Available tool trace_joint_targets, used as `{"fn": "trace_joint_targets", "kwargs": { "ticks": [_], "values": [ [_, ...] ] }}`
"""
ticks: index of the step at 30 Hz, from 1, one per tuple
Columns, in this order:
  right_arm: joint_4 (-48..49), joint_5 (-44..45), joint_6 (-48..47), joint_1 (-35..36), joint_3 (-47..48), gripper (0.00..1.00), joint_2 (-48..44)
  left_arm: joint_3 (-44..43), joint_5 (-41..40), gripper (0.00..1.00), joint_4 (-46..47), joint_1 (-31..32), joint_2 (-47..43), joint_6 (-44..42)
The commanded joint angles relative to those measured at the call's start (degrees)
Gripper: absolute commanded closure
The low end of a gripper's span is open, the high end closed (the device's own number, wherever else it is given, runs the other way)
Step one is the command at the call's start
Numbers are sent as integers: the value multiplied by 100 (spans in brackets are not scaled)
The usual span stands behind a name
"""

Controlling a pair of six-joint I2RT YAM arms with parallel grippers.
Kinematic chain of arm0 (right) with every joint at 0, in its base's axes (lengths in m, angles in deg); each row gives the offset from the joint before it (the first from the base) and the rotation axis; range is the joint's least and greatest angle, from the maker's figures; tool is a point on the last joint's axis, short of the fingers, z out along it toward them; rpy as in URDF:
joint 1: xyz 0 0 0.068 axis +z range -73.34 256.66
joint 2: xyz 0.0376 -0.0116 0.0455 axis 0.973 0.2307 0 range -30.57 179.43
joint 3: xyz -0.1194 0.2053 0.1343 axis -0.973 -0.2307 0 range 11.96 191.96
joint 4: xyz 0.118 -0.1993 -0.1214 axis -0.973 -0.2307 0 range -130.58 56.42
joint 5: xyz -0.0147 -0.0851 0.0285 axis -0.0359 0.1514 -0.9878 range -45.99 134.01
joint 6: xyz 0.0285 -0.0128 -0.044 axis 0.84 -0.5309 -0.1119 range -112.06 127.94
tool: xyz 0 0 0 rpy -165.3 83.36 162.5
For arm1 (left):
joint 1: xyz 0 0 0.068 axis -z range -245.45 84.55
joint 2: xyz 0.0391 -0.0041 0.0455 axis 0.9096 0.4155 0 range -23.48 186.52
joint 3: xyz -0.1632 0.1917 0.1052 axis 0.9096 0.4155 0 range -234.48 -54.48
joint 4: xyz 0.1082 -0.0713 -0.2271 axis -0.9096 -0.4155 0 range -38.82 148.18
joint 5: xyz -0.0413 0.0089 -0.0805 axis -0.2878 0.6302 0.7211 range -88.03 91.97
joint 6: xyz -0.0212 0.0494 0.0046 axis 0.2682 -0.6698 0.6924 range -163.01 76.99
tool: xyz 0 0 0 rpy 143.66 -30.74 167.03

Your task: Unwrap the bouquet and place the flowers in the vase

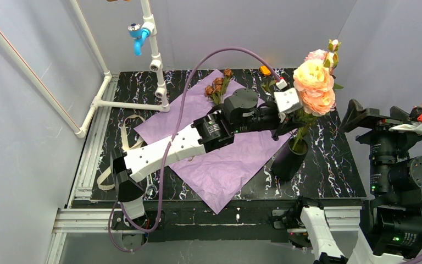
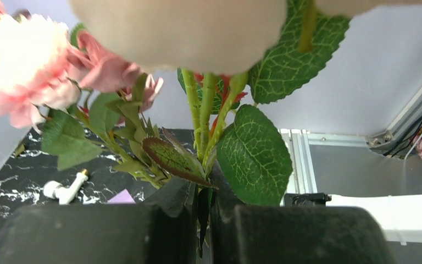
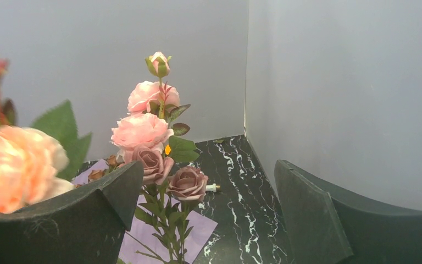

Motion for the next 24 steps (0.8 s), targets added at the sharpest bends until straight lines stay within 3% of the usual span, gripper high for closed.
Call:
{"fn": "trace_joint_targets", "kwargs": {
  "ticks": [1,5,6,8,17,24],
  "values": [
    [183,-32,42,-35,11,2,54,270,-54,100,131,-24,97,57],
    [202,-26,30,-37,-31,2,55,370,-81,100,81,-42,310,92],
    [204,-21,27,-33,-40,2,-427,374,-107,100,66,-42,373,103],
    [205,-20,15,-37,-42,2,59,329,-117,91,15,-48,512,111],
    [204,78,-58,-37,-56,0,72,177,-147,47,-637,-69,546,278],
    [253,151,-22,-37,-100,0,67,1214,-136,29,-651,-71,-474,297]
  ]
}}
